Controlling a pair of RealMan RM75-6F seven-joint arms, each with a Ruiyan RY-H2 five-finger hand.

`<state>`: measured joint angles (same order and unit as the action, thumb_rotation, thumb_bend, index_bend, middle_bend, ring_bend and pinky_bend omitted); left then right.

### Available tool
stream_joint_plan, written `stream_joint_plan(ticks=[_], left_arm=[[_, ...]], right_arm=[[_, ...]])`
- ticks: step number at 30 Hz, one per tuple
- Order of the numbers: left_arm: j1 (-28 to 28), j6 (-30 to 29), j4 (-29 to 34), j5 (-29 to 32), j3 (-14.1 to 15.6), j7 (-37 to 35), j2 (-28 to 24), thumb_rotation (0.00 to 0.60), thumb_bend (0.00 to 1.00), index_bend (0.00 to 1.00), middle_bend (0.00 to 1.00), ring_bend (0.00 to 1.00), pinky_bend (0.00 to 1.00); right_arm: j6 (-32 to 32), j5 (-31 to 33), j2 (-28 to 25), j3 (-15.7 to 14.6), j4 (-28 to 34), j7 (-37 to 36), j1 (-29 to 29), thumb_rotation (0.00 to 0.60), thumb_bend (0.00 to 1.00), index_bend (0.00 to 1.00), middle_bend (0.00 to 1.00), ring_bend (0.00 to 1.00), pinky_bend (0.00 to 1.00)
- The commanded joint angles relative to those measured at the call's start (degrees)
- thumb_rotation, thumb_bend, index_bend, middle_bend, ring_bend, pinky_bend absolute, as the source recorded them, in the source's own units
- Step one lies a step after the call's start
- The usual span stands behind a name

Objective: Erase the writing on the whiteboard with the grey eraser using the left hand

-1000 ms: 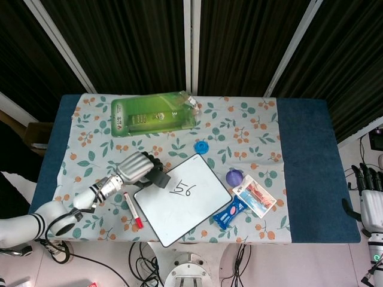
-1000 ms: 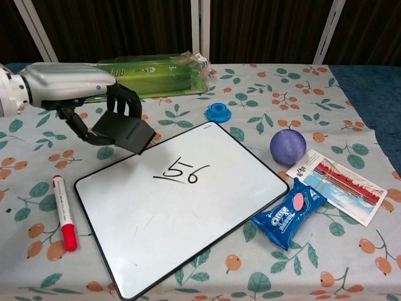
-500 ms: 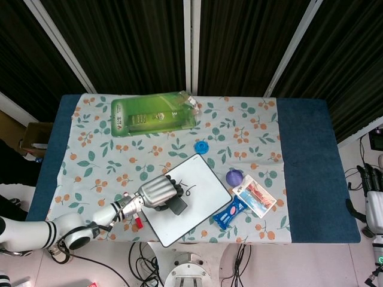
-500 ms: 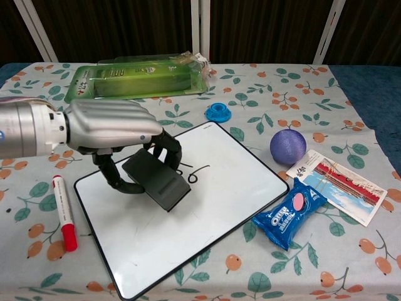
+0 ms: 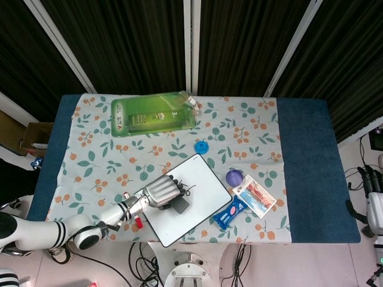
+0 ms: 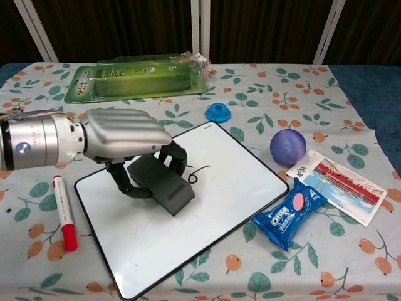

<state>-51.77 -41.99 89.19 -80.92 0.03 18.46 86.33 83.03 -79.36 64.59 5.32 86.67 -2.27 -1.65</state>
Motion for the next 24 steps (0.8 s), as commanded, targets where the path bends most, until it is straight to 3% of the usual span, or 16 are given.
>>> stream_joint_plan(ticks=[1,24], left_arm=[[0.1,-0.61,-0.92,-0.02,-0.36,-0.36,0.77,0.6,0.58,0.64,0.57,0.49,0.57],[-1.16,-1.51,-12.99,0.62,-3.73,-7.06,8.73,0.6,0.59,0.67,0.6,0.52,0.59]], right_arm=[[0.11,0.0,-0.05,0.04,0.1,0.15,0.02,0.6,0.24,0.0,0.0,0.0,0.0],[-0.04,0.92,-0.22,0.34,0.49,1.15,0.2,0.6,0.25,0.0,0.0,0.0,0.0]])
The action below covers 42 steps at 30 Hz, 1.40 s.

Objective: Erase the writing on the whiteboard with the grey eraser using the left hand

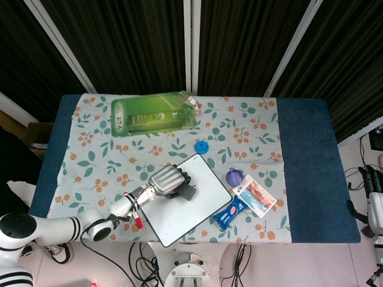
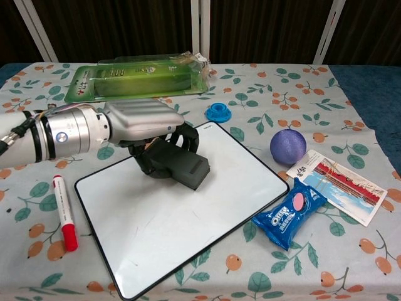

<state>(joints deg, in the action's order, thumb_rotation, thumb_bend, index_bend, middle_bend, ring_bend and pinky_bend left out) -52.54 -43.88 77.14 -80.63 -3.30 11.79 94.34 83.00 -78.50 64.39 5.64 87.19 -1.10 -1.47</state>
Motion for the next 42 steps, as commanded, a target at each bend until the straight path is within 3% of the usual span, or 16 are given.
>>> stream_joint_plan(ticks=[1,20,32,42], left_arm=[[-0.58,0.55,-1.59,0.55,-0.65,-0.56,1.2,0.6,0.59,0.67,0.6,0.52,0.59],[-2.89,1.92,-10.81,6.56,-5.15,-0.21,6.57,0.6,0.59,0.67,0.6,0.52,0.59],[-3.02,-0.37,-5.8,4.33,-4.17,1.21,6.48,0.6,0.59,0.67,0.6,0.52,0.59],[-3.15,0.06,-5.64,4.36,-3.16,2.55,7.39,0.6,0.59,0.68,0.61,0.52,0.59]], right_arm=[[-0.03,0.14,-0.04,0.05,-0.04,-0.04,0.04,0.6,0.25,0.0,0.0,0.0,0.0],[-0.44,0.43,0.17,0.17,-0.24,-0.11,-0.08,0.6,0.25,0.0,0.0,0.0,0.0],[0.28,-0.25,-0.21,0.05,0.49,0.29,0.11,0.6,0.25,0.0,0.0,0.0,0.0],[0.14,-0.17,-0.26,0.02,0.23,-0.09,0.18,0.6,0.25,0.0,0.0,0.0,0.0]])
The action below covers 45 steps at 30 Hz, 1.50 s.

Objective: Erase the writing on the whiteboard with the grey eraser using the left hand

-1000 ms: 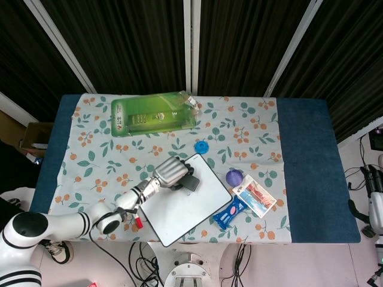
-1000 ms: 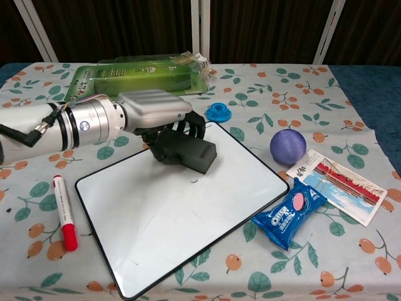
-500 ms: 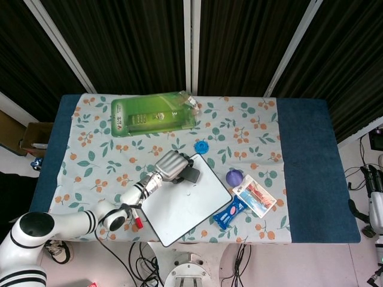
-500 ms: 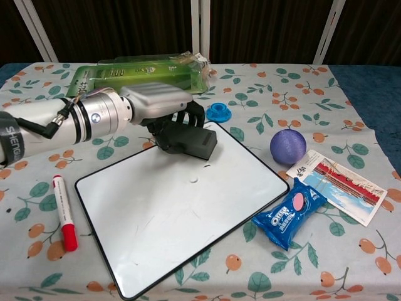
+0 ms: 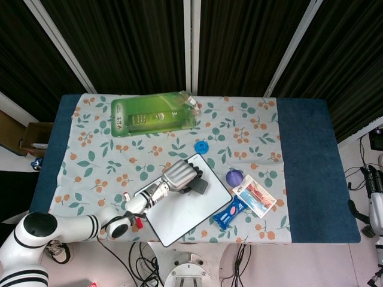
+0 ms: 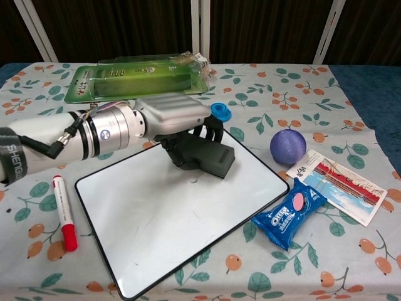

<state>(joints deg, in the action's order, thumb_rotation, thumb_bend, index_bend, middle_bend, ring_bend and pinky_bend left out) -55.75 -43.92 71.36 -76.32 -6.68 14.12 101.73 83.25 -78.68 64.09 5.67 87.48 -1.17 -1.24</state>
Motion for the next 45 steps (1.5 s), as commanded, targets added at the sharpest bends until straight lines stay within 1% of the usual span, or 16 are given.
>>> stream_joint_plan(ticks=[1,6,9,18,25,29,32,34,38,39,41,45], left_arm=[[0.1,0.19,0.23,0.14,0.34,0.32,-0.01,0.6,0.59,0.68,0.61,0.52,0.59],[0.31,0.57,1.25,0.57,0.76,0.86,-0.71,0.6,0.59,0.68,0.61,0.53,0.6],[0.72,0.48,3.21,0.56,1.13,0.74,-1.9,0.6,0.59,0.68,0.62,0.53,0.6],[3.34,-1.8,10.06,-1.26,4.4,2.03,-6.04,0.6,0.59,0.69,0.62,0.53,0.6],[4.25,-0.54,16.52,-0.37,6.35,3.7,-11.0,0.6,0.59,0.7,0.63,0.54,0.61],[4.3,0.65,20.94,0.85,7.08,4.82,-14.98,0.6,0.6,0.71,0.64,0.55,0.61],[4.47,0.33,23.32,1.47,7.05,5.7,-17.29,0.6,0.6,0.72,0.64,0.55,0.62],[4.85,-1.23,24.17,1.47,6.29,5.94,-18.56,0.6,0.6,0.72,0.64,0.55,0.62],[6.05,-5.26,23.57,1.89,3.88,5.02,-20.67,0.6,0.59,0.72,0.64,0.55,0.62],[6.81,-6.85,22.26,2.64,3.11,4.64,-21.32,0.6,0.59,0.72,0.64,0.55,0.62],[7.86,-8.01,19.93,3.87,2.57,3.39,-21.9,0.6,0.59,0.72,0.64,0.55,0.62],[10.82,-8.97,12.15,7.27,2.8,0.14,-21.34,0.6,0.59,0.7,0.63,0.55,0.62]], right_arm=[[-0.25,0.07,0.09,-0.01,-0.15,-0.04,-0.1,0.6,0.25,0.0,0.0,0.0,0.0],[-0.59,0.14,0.2,0.01,-0.38,-0.19,-0.27,0.6,0.25,0.0,0.0,0.0,0.0],[-0.38,0.13,0.07,0.08,-0.26,-0.3,-0.19,0.6,0.25,0.0,0.0,0.0,0.0],[-0.63,-0.28,-0.04,-0.24,0.36,0.46,-0.35,0.6,0.26,0.0,0.0,0.0,0.0],[-0.41,-0.58,0.24,-0.46,0.52,0.93,-0.29,0.6,0.26,0.0,0.0,0.0,0.0],[-0.39,-0.59,0.18,-0.45,0.63,1.12,-0.31,0.6,0.26,0.0,0.0,0.0,0.0],[-0.47,-0.67,0.25,-0.48,0.75,1.33,-0.4,0.6,0.26,0.0,0.0,0.0,0.0],[-0.46,-0.72,0.33,-0.48,0.8,1.42,-0.45,0.6,0.26,0.0,0.0,0.0,0.0],[-0.34,-0.83,0.36,-0.52,0.92,1.54,-0.44,0.6,0.26,0.0,0.0,0.0,0.0],[-0.21,-0.87,0.29,-0.52,0.99,1.52,-0.38,0.6,0.26,0.0,0.0,0.0,0.0],[0.04,-0.89,0.16,-0.47,1.05,1.42,-0.27,0.6,0.26,0.0,0.0,0.0,0.0],[-0.53,-0.86,-0.52,-0.74,1.31,1.1,-0.27,0.6,0.26,0.0,0.0,0.0,0.0]])
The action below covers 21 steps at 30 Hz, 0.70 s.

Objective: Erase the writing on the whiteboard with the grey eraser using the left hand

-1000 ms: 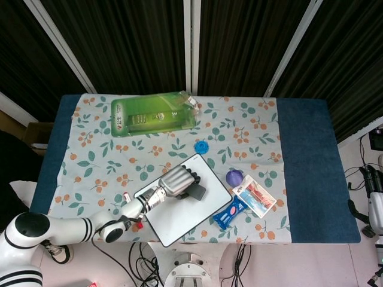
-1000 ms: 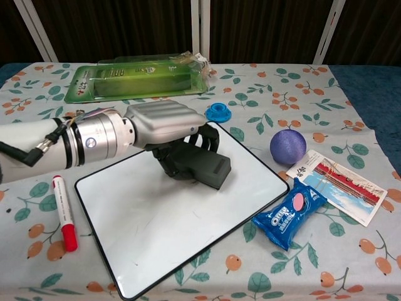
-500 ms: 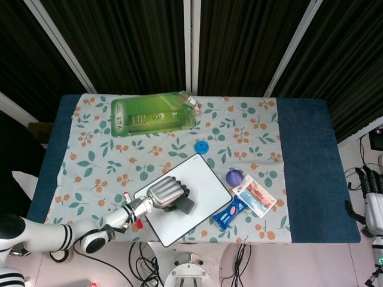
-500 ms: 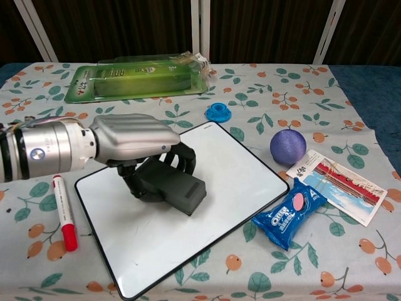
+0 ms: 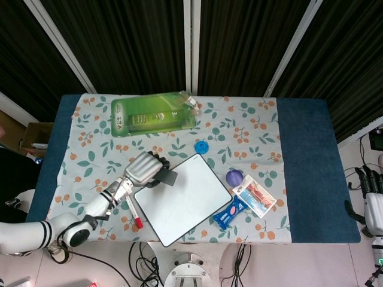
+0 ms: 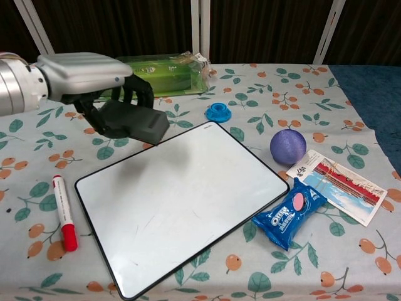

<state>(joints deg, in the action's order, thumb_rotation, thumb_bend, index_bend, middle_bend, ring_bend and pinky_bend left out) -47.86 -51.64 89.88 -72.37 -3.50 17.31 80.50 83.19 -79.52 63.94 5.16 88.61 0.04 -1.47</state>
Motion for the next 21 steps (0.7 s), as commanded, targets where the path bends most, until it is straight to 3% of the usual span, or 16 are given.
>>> stream_joint_plan(ticks=[1,7,13,16,19,21], left_arm=[[3.58,-1.12,-7.76,4.03,-0.15,-3.73,0.09,0.6,0.59,0.7,0.63,0.55,0.62],[6.87,0.31,-16.73,5.87,1.23,-8.4,2.48,0.6,0.58,0.68,0.61,0.53,0.61],[8.2,0.51,-19.63,3.19,1.54,-12.86,3.55,0.6,0.56,0.58,0.51,0.47,0.57],[8.66,-0.06,-20.62,0.69,1.85,-15.53,4.1,0.6,0.45,0.42,0.4,0.41,0.51],[8.92,-0.43,-22.01,-1.97,2.37,-18.21,4.55,0.6,0.23,0.21,0.27,0.33,0.43],[9.18,-1.28,-23.04,-3.46,2.57,-19.28,4.96,0.6,0.14,0.13,0.2,0.25,0.35]], right_arm=[[-0.57,-0.07,-0.48,-0.3,0.22,-0.05,-0.06,0.6,0.26,0.0,0.0,0.0,0.0],[-0.2,-0.66,-0.11,-0.37,-0.07,0.07,-0.14,0.6,0.26,0.0,0.0,0.0,0.0],[-0.18,-0.57,0.05,-0.46,-0.16,0.49,-0.09,0.6,0.26,0.0,0.0,0.0,0.0],[0.03,-0.64,0.01,-0.45,0.0,0.63,-0.04,0.6,0.26,0.0,0.0,0.0,0.0],[0.32,-0.66,-0.03,-0.36,0.16,0.77,0.03,0.6,0.26,0.0,0.0,0.0,0.0],[0.39,-0.6,-0.06,-0.32,0.22,0.76,0.06,0.6,0.26,0.0,0.0,0.0,0.0]])
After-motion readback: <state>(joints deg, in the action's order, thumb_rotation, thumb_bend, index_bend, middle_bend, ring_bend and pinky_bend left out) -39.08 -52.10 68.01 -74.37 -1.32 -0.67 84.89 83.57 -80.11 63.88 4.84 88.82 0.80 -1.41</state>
